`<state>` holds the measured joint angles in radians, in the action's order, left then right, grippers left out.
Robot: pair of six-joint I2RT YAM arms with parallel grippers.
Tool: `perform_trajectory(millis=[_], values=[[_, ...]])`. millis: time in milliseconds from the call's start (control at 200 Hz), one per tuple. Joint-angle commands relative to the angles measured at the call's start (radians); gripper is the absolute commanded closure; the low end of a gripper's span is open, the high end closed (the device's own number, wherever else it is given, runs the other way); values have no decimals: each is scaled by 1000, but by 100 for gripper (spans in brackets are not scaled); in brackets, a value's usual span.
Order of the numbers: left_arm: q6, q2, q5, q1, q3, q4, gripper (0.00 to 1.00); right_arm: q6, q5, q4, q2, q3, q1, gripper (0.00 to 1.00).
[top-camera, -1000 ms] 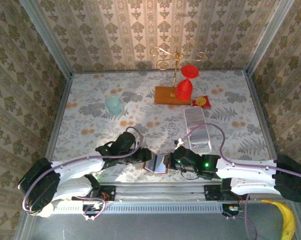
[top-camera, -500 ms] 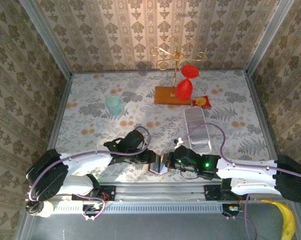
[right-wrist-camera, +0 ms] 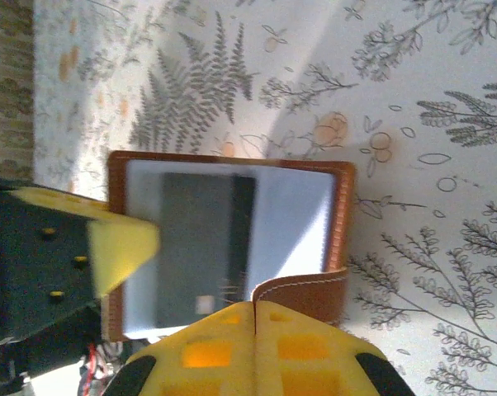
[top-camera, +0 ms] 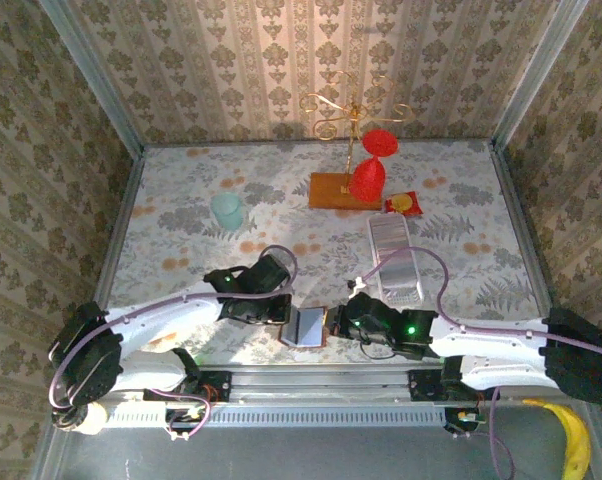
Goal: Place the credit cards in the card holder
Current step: Close the card holder at the bottom-center of the table.
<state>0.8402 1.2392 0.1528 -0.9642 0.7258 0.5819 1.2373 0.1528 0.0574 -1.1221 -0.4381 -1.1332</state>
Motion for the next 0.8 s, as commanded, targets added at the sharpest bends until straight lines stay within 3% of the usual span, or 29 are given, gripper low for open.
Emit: perform_trajectory(millis=[0,165,410,555,800], values=[[-23,-9,-157,-12,46,243,100,-3,13,26,-65,5,-5,100],[4,28,-238,-41,122,360,100,-5,-29,151,-174,10,-5,100],[70,205,-174,-128,219,327,100,-12,-75,271,-240,31,-5,100],[100,278,-131,-162,278,303,82,-14,-90,297,-236,53,-5,100],[138,313,-27,-153,252,122,61,-13,-67,266,-177,94,-7,100]])
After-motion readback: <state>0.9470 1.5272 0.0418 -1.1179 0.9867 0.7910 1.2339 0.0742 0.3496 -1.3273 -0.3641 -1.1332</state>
